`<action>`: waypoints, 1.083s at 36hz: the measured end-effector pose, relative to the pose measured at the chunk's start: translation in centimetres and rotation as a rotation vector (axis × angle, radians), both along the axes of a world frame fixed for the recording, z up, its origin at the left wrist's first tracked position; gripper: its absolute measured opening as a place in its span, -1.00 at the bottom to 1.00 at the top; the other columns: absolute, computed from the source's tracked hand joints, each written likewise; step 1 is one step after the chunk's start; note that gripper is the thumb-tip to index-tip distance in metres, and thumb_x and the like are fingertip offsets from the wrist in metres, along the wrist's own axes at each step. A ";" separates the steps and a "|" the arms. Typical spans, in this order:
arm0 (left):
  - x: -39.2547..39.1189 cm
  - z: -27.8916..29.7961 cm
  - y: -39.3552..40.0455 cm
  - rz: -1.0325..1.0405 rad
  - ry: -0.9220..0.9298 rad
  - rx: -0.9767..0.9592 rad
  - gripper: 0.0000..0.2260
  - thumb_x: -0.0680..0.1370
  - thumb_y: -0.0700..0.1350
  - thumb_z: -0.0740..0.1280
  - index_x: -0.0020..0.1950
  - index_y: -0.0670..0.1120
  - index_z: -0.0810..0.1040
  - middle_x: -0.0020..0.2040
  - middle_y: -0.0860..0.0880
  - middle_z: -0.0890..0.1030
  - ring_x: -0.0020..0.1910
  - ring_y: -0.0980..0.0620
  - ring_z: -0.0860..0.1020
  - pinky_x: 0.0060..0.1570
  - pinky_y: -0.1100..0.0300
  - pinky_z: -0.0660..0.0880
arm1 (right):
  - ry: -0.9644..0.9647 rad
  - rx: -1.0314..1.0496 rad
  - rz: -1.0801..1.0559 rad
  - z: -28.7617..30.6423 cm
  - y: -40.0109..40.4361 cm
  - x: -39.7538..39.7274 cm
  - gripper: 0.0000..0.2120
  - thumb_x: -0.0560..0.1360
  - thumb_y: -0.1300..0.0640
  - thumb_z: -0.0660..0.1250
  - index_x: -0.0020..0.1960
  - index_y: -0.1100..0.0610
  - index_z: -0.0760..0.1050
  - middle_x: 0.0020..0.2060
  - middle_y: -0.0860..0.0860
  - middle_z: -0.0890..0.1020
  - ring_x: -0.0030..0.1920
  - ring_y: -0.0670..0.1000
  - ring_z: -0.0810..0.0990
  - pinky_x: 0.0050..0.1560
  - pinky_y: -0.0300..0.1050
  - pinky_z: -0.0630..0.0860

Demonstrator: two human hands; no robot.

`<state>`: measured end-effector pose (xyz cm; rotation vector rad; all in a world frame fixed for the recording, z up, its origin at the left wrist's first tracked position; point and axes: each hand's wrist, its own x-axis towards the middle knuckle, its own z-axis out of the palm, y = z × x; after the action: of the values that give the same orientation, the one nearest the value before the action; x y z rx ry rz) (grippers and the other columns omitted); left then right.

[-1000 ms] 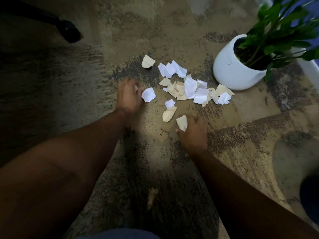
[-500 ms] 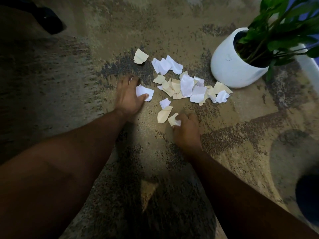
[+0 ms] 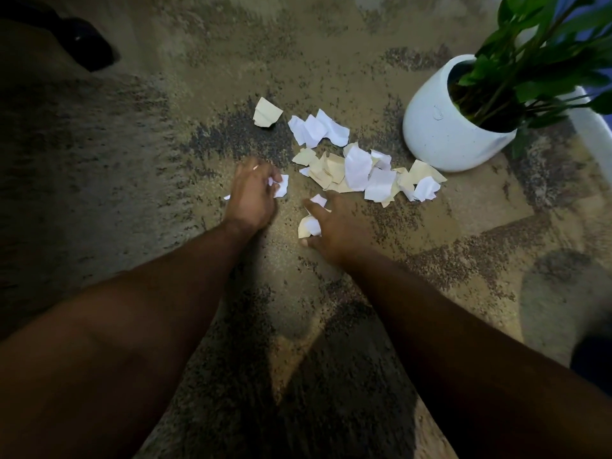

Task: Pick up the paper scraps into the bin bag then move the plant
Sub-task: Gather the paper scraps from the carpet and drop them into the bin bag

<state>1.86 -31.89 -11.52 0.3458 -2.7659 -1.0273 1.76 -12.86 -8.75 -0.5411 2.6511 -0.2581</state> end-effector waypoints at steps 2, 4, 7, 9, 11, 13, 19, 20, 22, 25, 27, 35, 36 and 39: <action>0.0 0.2 0.1 -0.021 -0.004 0.033 -0.83 0.50 -0.33 0.30 -0.10 -0.07 0.57 0.06 -0.10 0.52 0.09 -0.06 0.52 0.09 0.08 0.51 | 0.038 -0.082 -0.014 0.0 -0.3 0.3 -0.36 0.41 -0.06 0.46 0.43 -0.16 0.30 0.49 0.01 0.22 0.41 0.11 0.34 0.32 0.08 0.39; 0.3 0.4 0.6 -0.046 -0.005 0.077 -0.81 0.46 -0.34 0.36 -0.18 -0.04 0.54 -0.01 -0.09 0.57 0.00 -0.03 0.59 0.02 0.07 0.57 | 0.105 -0.148 -0.007 0.3 -0.6 1.0 -0.54 0.45 0.07 0.44 0.33 -0.02 0.46 0.39 0.05 0.38 0.29 0.11 0.44 0.24 -0.02 0.43; 1.6 0.4 1.7 -0.110 -0.033 0.140 -0.79 0.45 -0.31 0.42 -0.18 0.01 0.55 -0.08 -0.02 0.58 -0.13 0.06 0.56 -0.05 0.14 0.56 | 0.155 -0.217 -0.068 0.7 -0.9 1.9 -0.79 0.50 0.16 0.35 0.11 0.15 0.58 0.16 0.14 0.56 0.15 0.14 0.53 0.18 -0.01 0.47; 2.5 0.5 2.1 -0.181 -0.047 0.173 -0.81 0.45 -0.29 0.42 -0.18 0.02 0.56 -0.09 -0.04 0.57 -0.14 0.04 0.56 -0.08 0.16 0.53 | 0.110 -0.263 -0.201 1.0 -1.0 2.1 -0.84 0.53 0.18 0.34 0.06 0.20 0.62 0.07 0.14 0.63 0.11 0.14 0.58 0.20 -0.02 0.48; 2.8 0.8 1.9 -0.228 -0.088 0.172 -0.82 0.43 -0.27 0.43 -0.19 0.02 0.58 -0.09 -0.05 0.58 -0.12 0.01 0.56 -0.10 0.17 0.49 | 0.067 -0.265 -0.293 1.3 -1.0 1.8 -0.80 0.54 0.15 0.35 0.10 0.21 0.63 0.05 0.14 0.65 0.07 0.13 0.60 0.18 -0.06 0.50; 2.7 1.7 1.5 -0.262 -0.135 0.157 -0.84 0.41 -0.27 0.44 -0.19 0.00 0.60 -0.10 -0.02 0.58 -0.13 0.05 0.54 -0.12 0.20 0.44 | 0.052 -0.301 -0.346 1.9 -0.5 1.3 -0.78 0.52 0.11 0.39 0.06 0.24 0.65 0.00 0.15 0.68 0.01 0.13 0.63 0.10 -0.12 0.51; 1.7 4.6 0.5 -0.168 -0.233 0.224 -0.79 0.48 -0.37 0.24 -0.16 -0.13 0.62 -0.24 0.03 0.66 -0.36 0.10 0.62 -0.36 0.23 0.57 | 0.052 -0.490 -0.383 4.5 2.3 0.1 -0.86 0.48 0.24 0.43 -0.12 0.33 0.69 -0.17 0.23 0.71 -0.13 0.14 0.67 -0.17 -0.54 0.34; 1.5 5.0 0.2 -0.142 -0.239 0.235 -0.76 0.48 -0.38 0.21 -0.14 -0.13 0.62 -0.19 0.00 0.67 -0.30 0.14 0.62 -0.29 0.28 0.57 | 0.024 -0.497 -0.412 4.9 2.7 -0.1 -0.85 0.49 0.20 0.43 -0.13 0.30 0.69 -0.16 0.19 0.72 -0.15 0.07 0.65 -0.20 -0.52 0.36; 1.2 5.5 -0.5 -0.106 -0.216 0.293 -0.76 0.48 -0.42 0.22 -0.12 -0.14 0.61 -0.17 -0.05 0.66 -0.31 0.32 0.58 -0.30 0.49 0.47 | -0.015 -0.506 -0.441 5.8 3.7 -0.5 -0.88 0.49 0.19 0.42 -0.12 0.24 0.70 -0.16 0.13 0.73 -0.19 -0.06 0.59 -0.26 -0.56 0.34; 1.1 6.0 -1.9 -0.015 -0.202 0.437 -0.83 0.49 -0.45 0.28 -0.05 -0.24 0.60 -0.13 -0.17 0.63 -0.22 0.07 0.60 -0.17 0.28 0.51 | -0.039 -0.521 -0.406 7.7 5.2 -1.2 -0.76 0.49 0.23 0.42 -0.34 0.07 0.61 -0.37 -0.02 0.64 -0.32 -0.25 0.53 -0.25 -0.43 0.33; 1.3 6.0 -2.7 0.030 -0.199 0.450 -0.87 0.49 -0.44 0.31 -0.05 -0.26 0.59 -0.17 -0.17 0.61 -0.24 0.03 0.58 -0.12 0.16 0.47 | -0.036 -0.533 -0.412 8.8 6.3 -1.7 -0.70 0.48 0.22 0.44 -0.41 0.09 0.51 -0.44 -0.08 0.53 -0.40 -0.27 0.48 -0.33 -0.40 0.30; 3.8 5.3 -1.9 0.066 -0.336 0.093 -0.85 0.55 -0.21 0.27 -0.04 -0.28 0.57 -0.03 -0.31 0.64 0.00 -0.25 0.61 -0.01 -0.01 0.50 | -0.008 -0.464 -0.475 9.5 10.0 -1.2 -0.75 0.46 0.14 0.45 -0.38 0.09 0.54 -0.49 -0.11 0.51 -0.42 -0.17 0.44 -0.48 -0.49 0.27; 4.1 5.4 -1.4 0.091 -0.349 0.078 -0.81 0.57 -0.19 0.23 -0.02 -0.28 0.57 0.01 -0.32 0.63 0.03 -0.27 0.60 0.01 -0.02 0.49 | -0.014 -0.463 -0.487 9.3 10.3 -1.0 -0.80 0.45 0.13 0.47 -0.33 0.11 0.58 -0.47 -0.11 0.53 -0.41 -0.20 0.45 -0.47 -0.50 0.28; 4.4 5.7 -0.2 0.127 -0.357 0.050 -0.75 0.56 -0.15 0.18 -0.06 -0.29 0.57 0.00 -0.32 0.64 0.02 -0.28 0.60 0.02 0.00 0.50 | -0.008 -0.440 -0.486 9.1 10.7 -0.5 -0.81 0.44 0.11 0.49 -0.17 0.26 0.65 -0.39 0.00 0.58 -0.38 -0.13 0.48 -0.45 -0.52 0.30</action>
<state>6.28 -32.06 -5.82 0.7710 -2.9769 -1.0972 1.23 -2.18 0.36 -0.0044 2.6838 -0.9980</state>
